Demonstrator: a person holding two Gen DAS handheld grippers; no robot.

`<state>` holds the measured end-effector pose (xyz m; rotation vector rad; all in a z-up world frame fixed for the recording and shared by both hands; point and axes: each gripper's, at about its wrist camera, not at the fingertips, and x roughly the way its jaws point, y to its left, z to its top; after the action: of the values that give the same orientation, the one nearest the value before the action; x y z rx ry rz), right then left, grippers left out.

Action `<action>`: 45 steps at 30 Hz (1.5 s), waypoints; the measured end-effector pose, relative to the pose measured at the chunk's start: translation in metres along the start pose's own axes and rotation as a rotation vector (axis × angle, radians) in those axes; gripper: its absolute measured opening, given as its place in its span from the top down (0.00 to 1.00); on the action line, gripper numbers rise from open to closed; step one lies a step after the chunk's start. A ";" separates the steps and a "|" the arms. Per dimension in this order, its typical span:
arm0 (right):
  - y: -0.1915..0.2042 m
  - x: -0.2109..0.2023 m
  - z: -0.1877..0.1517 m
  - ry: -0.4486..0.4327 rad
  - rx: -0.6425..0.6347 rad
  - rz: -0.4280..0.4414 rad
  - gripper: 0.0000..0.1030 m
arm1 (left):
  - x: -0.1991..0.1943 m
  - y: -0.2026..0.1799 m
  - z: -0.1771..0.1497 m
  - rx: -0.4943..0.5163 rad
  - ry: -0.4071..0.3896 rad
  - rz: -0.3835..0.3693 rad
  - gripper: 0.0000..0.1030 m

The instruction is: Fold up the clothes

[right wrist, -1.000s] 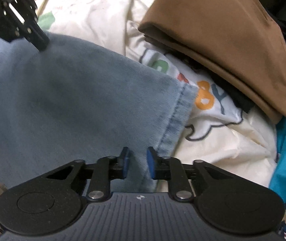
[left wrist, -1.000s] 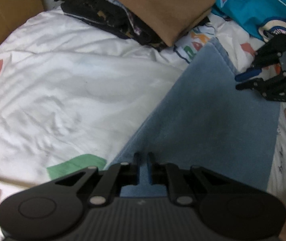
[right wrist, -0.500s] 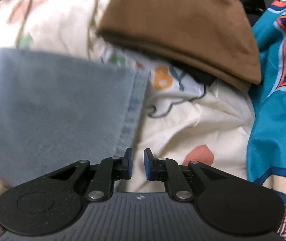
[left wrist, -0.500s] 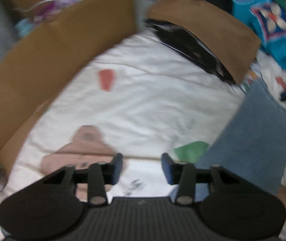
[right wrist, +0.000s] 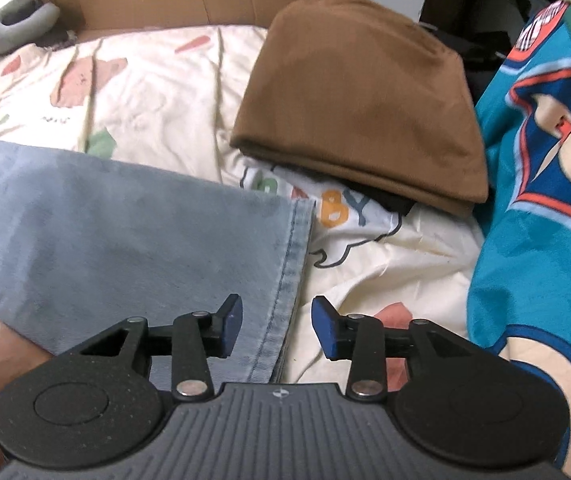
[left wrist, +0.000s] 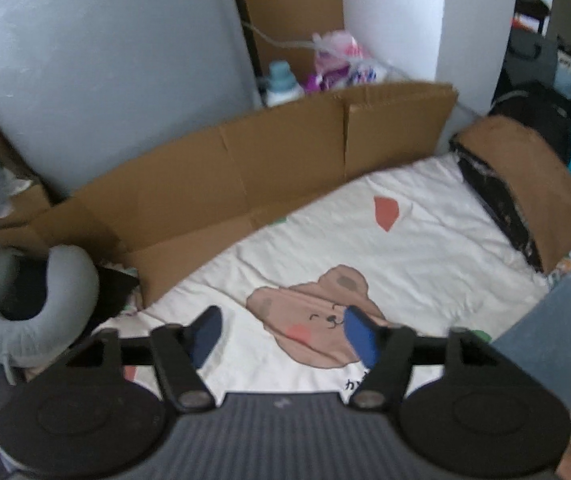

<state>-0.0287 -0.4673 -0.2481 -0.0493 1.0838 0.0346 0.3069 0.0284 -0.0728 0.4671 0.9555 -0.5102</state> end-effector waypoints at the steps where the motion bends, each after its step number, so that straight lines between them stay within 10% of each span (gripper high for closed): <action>1: 0.000 -0.004 0.001 -0.005 -0.004 0.000 0.56 | -0.008 0.005 -0.004 -0.006 -0.005 0.009 0.29; 21: 0.034 -0.028 -0.005 -0.076 -0.021 0.033 0.55 | -0.054 0.051 -0.219 -0.351 -0.007 0.144 0.35; 26: 0.044 -0.015 -0.008 -0.051 0.010 0.014 0.55 | -0.044 0.072 -0.271 -0.439 0.022 0.215 0.45; 30: 0.048 -0.006 -0.012 -0.028 0.033 -0.003 0.55 | -0.023 0.088 -0.308 -0.532 0.067 0.259 0.77; 45: 0.052 0.039 -0.021 0.113 0.145 -0.078 0.55 | 0.054 0.141 -0.375 -0.844 0.085 0.370 0.78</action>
<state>-0.0319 -0.4164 -0.2942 0.0374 1.1936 -0.1182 0.1759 0.3473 -0.2841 -0.1075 1.0414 0.2638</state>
